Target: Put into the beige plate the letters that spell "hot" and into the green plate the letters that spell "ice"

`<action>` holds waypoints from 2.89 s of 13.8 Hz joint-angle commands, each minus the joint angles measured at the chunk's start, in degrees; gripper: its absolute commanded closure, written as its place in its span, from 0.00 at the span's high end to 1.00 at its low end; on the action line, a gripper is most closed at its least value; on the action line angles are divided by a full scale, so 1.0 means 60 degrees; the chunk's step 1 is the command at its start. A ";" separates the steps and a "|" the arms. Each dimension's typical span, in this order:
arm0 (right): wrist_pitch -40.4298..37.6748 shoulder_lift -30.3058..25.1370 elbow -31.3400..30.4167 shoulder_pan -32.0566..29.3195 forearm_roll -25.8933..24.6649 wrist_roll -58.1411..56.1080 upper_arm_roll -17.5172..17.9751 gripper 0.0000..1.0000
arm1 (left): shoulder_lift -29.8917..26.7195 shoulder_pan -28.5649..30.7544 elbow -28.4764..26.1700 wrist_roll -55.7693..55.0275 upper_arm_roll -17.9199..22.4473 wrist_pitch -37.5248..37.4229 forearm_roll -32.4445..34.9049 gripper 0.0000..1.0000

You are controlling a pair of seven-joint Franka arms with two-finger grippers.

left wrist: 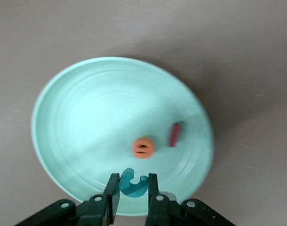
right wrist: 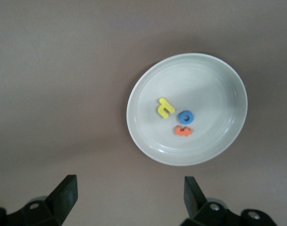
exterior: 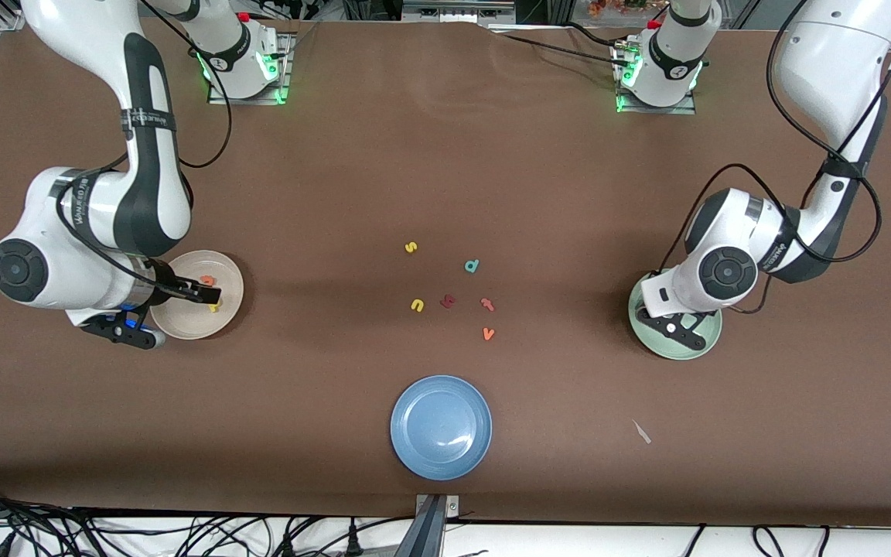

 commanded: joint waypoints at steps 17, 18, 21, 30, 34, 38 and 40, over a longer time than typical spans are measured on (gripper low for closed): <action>-0.2530 -0.5795 -0.1801 -0.4412 -0.3894 -0.1171 0.5115 1.00 | 0.0134 0.1084 0.2834 0.1369 -0.1073 -0.3236 -0.2025 1.00; -0.2575 -0.5839 -0.1815 -0.4413 -0.3894 -0.1156 0.5100 1.00 | 0.0061 0.1083 0.3215 0.1369 -0.1233 -0.3778 -0.2026 1.00; -0.2722 -0.5839 -0.1742 -0.4369 -0.3281 -0.1142 0.4691 1.00 | -0.0071 0.1069 0.4650 0.1355 -0.1804 -0.5462 -0.2026 1.00; -0.2942 -0.5473 -0.1420 -0.4369 -0.3337 -0.1815 0.4675 1.00 | -0.1169 0.0264 0.5710 0.1399 -0.1237 -0.6570 -0.2128 1.00; -0.2928 -0.5473 -0.1420 -0.4369 -0.3366 -0.1728 0.4675 1.00 | -0.2515 -0.1258 0.4599 0.1340 0.1747 -0.4826 -0.3747 1.00; -0.2869 -0.5473 -0.1405 -0.4325 -0.3396 -0.1786 0.4690 1.00 | -0.4022 -0.2415 0.2859 0.0860 0.3669 -0.4181 -0.4692 1.00; -0.2854 -0.5473 -0.1420 -0.4339 -0.3396 -0.1786 0.4690 1.00 | -0.4770 -0.2433 0.1832 -0.0048 0.3717 -0.4063 -0.4721 1.00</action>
